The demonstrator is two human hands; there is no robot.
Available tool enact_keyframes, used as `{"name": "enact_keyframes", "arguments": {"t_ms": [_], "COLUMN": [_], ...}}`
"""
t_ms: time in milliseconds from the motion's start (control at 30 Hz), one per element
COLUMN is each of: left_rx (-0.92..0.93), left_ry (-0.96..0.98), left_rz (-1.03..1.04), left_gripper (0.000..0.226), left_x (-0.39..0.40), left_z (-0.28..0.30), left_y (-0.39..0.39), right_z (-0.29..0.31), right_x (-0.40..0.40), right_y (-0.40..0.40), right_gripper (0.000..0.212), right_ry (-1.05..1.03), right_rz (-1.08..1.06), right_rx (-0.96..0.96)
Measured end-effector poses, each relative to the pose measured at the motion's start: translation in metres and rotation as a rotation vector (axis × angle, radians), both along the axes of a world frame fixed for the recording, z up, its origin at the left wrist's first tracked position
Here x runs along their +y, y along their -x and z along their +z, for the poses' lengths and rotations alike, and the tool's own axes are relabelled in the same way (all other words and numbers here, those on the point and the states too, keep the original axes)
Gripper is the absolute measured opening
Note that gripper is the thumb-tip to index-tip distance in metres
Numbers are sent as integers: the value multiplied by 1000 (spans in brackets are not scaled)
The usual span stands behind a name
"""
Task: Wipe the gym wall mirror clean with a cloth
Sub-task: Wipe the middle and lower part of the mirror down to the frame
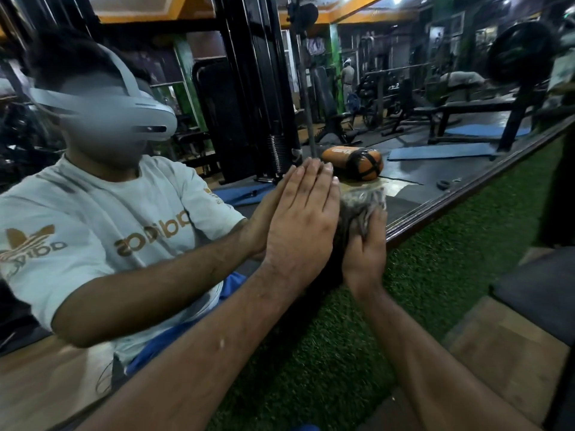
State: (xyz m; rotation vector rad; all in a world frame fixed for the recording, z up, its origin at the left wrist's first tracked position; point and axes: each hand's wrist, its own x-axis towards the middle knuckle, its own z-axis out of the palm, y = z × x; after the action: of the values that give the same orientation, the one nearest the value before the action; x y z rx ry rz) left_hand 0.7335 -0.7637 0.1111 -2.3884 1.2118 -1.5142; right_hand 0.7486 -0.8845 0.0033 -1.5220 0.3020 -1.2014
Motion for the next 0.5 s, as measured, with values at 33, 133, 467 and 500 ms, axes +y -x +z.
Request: {"name": "enact_keyframes", "arguments": {"t_ms": [33,133,467,500], "left_rx": [4,0,-27,-41], "left_ry": [4,57,137,121], "left_rz": [-1,-3,-36,-32], "left_gripper": [60,61,56,55], "left_x": [-5,-20,-40,-41], "left_z": [-1,-4,-18,-18], "left_y": [-1,-4,-16,-16], "right_z": [12,38,18,22], "right_x": [-4,-7,-54,-55], "right_y": [-5,-15,-39,-39], "right_gripper": [68,64,58,56], "right_ry": [-83,-2,-186,-156], "right_rz": [21,100,145,198], "right_rx": [-25,-156,-256,-286]}}
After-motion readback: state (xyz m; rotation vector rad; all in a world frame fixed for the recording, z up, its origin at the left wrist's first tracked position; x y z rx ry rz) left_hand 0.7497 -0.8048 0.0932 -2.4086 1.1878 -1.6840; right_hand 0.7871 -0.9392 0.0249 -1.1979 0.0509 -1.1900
